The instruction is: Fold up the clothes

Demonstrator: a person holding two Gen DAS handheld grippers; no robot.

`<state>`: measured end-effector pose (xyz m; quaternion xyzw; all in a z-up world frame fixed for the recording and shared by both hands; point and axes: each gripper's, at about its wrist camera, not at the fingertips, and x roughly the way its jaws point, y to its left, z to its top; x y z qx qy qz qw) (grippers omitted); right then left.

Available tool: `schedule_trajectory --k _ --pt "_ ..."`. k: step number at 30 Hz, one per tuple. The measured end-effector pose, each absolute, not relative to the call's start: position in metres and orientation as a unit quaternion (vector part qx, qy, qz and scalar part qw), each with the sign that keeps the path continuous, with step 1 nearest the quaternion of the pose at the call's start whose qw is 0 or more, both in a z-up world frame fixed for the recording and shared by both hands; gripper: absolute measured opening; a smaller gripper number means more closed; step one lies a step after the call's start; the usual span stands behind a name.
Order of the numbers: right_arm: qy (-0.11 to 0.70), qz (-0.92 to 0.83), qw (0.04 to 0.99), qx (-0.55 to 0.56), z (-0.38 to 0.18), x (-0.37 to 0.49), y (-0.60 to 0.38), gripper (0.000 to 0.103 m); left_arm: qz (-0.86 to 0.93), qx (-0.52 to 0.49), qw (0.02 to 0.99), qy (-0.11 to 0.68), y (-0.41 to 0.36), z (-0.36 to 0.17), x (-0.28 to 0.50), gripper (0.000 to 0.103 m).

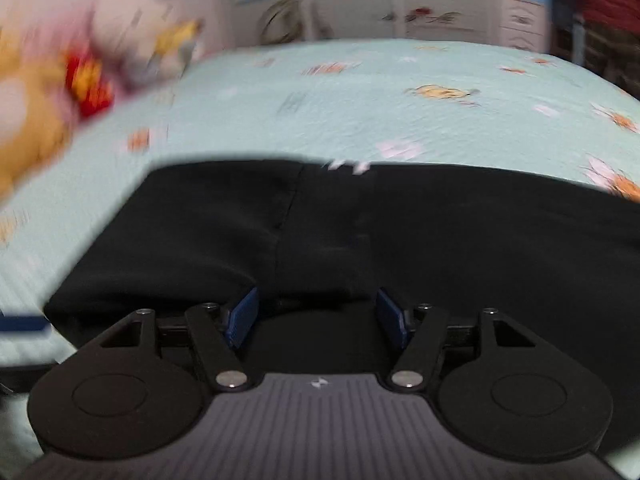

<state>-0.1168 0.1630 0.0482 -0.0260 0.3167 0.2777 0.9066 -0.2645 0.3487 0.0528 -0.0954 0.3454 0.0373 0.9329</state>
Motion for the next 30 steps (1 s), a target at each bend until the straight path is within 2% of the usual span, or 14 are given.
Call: schedule_trajectory --k 5,9,15,20,30 --pt "0.302 0.233 0.924 -0.023 0.051 -0.168 0.102 0.065 0.047 -0.101 0.925 0.362 0.335 0.050 -0.277 0.079" --pt "0.342 0.197 0.918 0.039 0.052 -0.188 0.058 0.065 0.049 -0.106 0.924 0.364 0.318 0.057 -0.284 0.079" --pt "0.430 0.156 0.883 0.107 0.057 -0.205 0.044 0.066 0.070 -0.083 0.922 0.371 0.290 0.079 -0.289 0.079" --pt "0.440 0.164 0.880 0.069 0.073 -0.228 0.063 0.071 0.083 -0.071 0.920 0.377 0.275 0.094 -0.300 0.079" --pt "0.402 0.162 0.901 0.011 0.125 -0.266 0.077 0.071 0.097 -0.039 0.929 0.356 0.248 0.139 -0.319 0.080"
